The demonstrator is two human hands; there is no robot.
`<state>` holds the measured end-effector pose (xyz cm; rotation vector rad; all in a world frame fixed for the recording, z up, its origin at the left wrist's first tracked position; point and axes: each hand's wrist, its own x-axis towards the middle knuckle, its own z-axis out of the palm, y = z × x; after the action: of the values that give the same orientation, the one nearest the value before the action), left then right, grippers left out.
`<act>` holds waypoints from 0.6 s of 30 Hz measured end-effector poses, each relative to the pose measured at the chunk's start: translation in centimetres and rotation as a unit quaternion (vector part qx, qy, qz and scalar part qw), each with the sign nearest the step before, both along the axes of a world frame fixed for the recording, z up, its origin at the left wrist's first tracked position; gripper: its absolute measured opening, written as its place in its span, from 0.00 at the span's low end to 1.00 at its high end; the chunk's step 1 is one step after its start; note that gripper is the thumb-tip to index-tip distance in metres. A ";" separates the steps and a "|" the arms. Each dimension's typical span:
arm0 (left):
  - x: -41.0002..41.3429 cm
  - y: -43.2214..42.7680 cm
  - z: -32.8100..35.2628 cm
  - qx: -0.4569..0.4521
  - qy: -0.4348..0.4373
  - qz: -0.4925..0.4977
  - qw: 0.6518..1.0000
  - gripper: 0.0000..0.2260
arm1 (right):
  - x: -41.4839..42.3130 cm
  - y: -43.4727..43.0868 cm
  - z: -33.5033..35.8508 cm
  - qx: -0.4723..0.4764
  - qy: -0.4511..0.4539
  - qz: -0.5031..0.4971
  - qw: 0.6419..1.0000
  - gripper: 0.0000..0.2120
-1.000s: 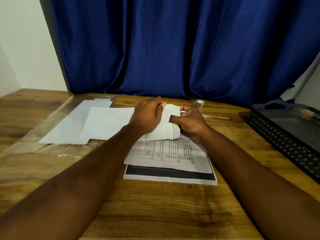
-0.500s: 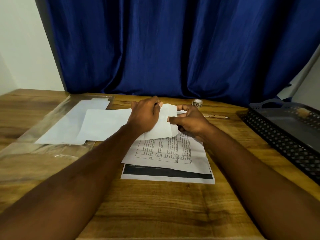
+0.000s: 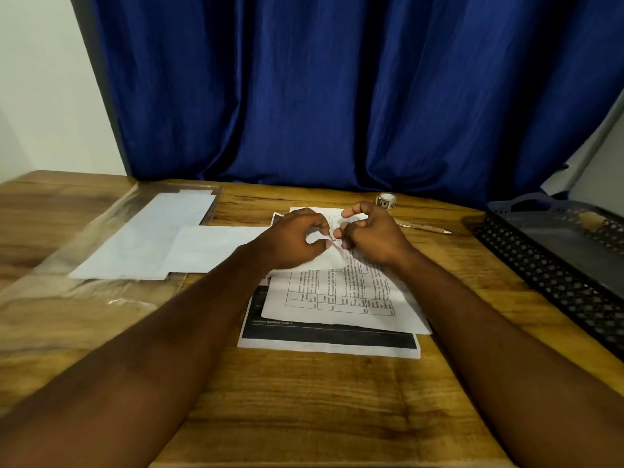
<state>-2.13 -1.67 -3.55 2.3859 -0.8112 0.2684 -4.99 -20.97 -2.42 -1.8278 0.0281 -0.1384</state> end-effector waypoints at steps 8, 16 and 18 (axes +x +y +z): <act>-0.2 0.3 0.3 -0.026 0.056 0.000 0.998 0.15 | -0.4 -0.3 -0.3 -0.124 -0.061 0.042 0.989 0.17; -0.1 -0.3 -0.1 0.005 0.027 0.040 0.999 0.13 | 1.0 0.0 -1.0 -0.201 -0.136 0.009 0.970 0.16; 0.0 -0.3 -0.3 -0.001 0.017 0.042 0.999 0.13 | 1.0 -0.8 -0.9 -0.209 -0.136 0.023 0.968 0.17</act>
<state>-2.12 -1.96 -3.84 2.4196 -0.6943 0.2612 -3.99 -21.77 -3.32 -2.2113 -0.2538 -0.3840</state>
